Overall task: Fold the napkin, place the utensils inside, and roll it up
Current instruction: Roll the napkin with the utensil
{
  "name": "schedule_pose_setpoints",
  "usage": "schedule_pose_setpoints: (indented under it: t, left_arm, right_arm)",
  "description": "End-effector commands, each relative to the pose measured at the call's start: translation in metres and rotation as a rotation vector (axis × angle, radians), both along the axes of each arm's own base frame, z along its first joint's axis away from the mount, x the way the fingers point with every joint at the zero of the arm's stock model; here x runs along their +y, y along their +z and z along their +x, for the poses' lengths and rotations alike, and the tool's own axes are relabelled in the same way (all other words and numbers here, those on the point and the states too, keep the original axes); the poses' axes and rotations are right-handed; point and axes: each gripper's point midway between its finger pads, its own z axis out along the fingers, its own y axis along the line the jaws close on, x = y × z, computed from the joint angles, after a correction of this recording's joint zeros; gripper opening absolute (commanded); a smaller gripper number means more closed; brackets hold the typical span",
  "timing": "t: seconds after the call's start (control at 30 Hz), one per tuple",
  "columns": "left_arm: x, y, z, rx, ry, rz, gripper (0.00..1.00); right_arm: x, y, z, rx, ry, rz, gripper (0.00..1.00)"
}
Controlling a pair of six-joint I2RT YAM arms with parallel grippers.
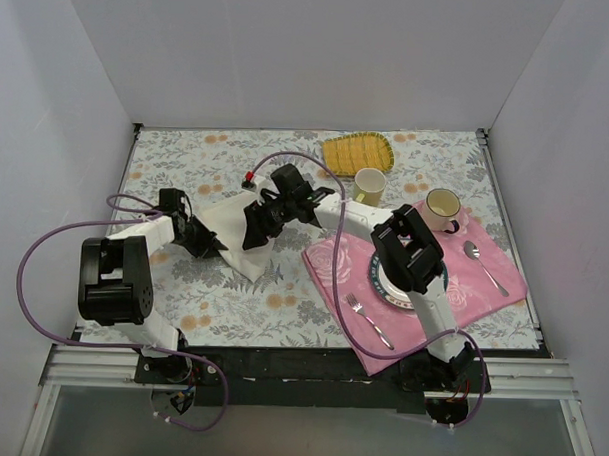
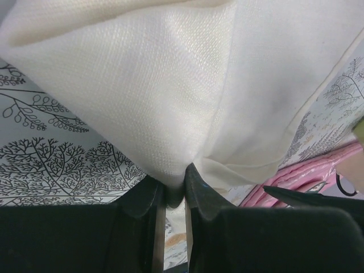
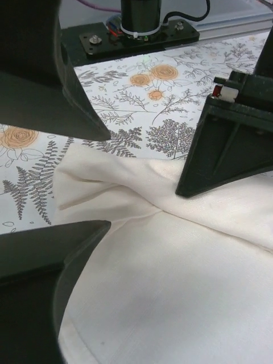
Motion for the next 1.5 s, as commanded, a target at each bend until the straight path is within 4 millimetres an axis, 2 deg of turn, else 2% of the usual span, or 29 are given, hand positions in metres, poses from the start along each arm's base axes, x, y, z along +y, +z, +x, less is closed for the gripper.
schedule_pose_setpoints:
  t: [0.0, 0.03, 0.07, 0.13, 0.17, 0.23, 0.37, 0.4, 0.53, 0.63, 0.7, 0.77, 0.8, 0.9, 1.0, 1.1, 1.2, 1.23, 1.27, 1.3, 1.37, 1.47]
  left_arm:
    - [-0.001, 0.002, -0.012, 0.073, 0.02, -0.013, 0.0]
    - [-0.003, 0.004, -0.012, 0.071, 0.016, -0.023, 0.0]
    - [-0.003, 0.005, -0.012, 0.069, 0.014, -0.027, 0.0]
    - [-0.003, 0.007, -0.012, 0.06, 0.009, -0.025, 0.0]
    - [-0.003, 0.008, -0.011, 0.055, 0.008, -0.022, 0.0]
    - [-0.002, 0.011, -0.01, 0.041, 0.005, -0.017, 0.0]
    - [-0.002, 0.01, -0.008, 0.027, 0.0, -0.017, 0.0]
    - [-0.002, 0.009, -0.009, 0.029, -0.003, -0.017, 0.0]
    - [-0.002, 0.007, -0.009, 0.018, -0.017, -0.012, 0.0]
    - [0.001, 0.005, -0.009, 0.019, -0.01, 0.006, 0.0]
    - [0.004, 0.006, -0.008, 0.017, 0.013, 0.002, 0.0]
    - [0.007, 0.007, -0.008, 0.01, 0.039, 0.009, 0.0]
    - [0.009, 0.007, -0.008, 0.019, 0.071, 0.008, 0.0]
    - [0.018, 0.004, -0.01, 0.045, 0.14, 0.021, 0.0]
    - [0.026, -0.002, -0.015, 0.092, 0.216, 0.021, 0.0]
    - [0.026, -0.004, -0.017, 0.115, 0.242, 0.013, 0.0]
    - [0.023, -0.005, -0.017, 0.125, 0.235, -0.003, 0.0]
    - [0.022, -0.008, -0.018, 0.134, 0.23, -0.007, 0.0]
    - [0.021, -0.009, -0.02, 0.146, 0.222, -0.008, 0.0]
    - [0.021, -0.009, -0.02, 0.149, 0.217, -0.012, 0.0]
    - [0.02, -0.012, -0.023, 0.165, 0.205, -0.01, 0.0]
    - [0.021, -0.014, -0.026, 0.189, 0.191, -0.002, 0.0]
  right_arm:
    - [-0.008, 0.026, 0.0, -0.232, 0.048, 0.029, 0.69]
    - [-0.008, 0.025, -0.001, -0.255, 0.043, 0.025, 0.71]
    - [-0.006, 0.032, 0.004, -0.317, 0.045, 0.057, 0.75]
    - [-0.01, 0.025, 0.011, -0.321, 0.024, 0.033, 0.75]
    - [-0.011, 0.014, 0.013, -0.297, 0.02, 0.004, 0.73]
    - [-0.009, 0.011, 0.02, -0.303, 0.004, -0.01, 0.62]
    - [-0.01, -0.009, 0.027, -0.288, -0.024, -0.033, 0.51]
    - [-0.009, -0.01, 0.031, -0.268, -0.053, -0.024, 0.45]
    - [-0.016, -0.025, 0.042, -0.242, -0.113, -0.033, 0.36]
    - [-0.031, -0.042, 0.047, -0.214, -0.176, -0.092, 0.32]
    - [-0.046, -0.061, 0.042, -0.18, -0.21, -0.147, 0.31]
    - [-0.054, -0.067, 0.037, -0.153, -0.236, -0.169, 0.3]
    - [-0.065, -0.081, 0.031, -0.136, -0.257, -0.21, 0.29]
    - [-0.078, -0.087, 0.022, -0.111, -0.302, -0.23, 0.29]
    - [-0.085, -0.087, 0.022, -0.115, -0.326, -0.261, 0.29]
    - [-0.086, -0.077, 0.024, -0.159, -0.32, -0.269, 0.29]
    - [-0.077, -0.057, 0.029, -0.254, -0.265, -0.242, 0.34]
    - [-0.072, -0.048, 0.029, -0.286, -0.246, -0.232, 0.38]
    - [-0.062, -0.032, 0.036, -0.335, -0.233, -0.202, 0.48]
    - [-0.059, -0.029, 0.032, -0.364, -0.206, -0.225, 0.53]
    - [-0.051, -0.004, 0.034, -0.457, -0.157, -0.213, 0.66]
    - [-0.034, 0.025, 0.023, -0.581, -0.086, -0.179, 0.79]
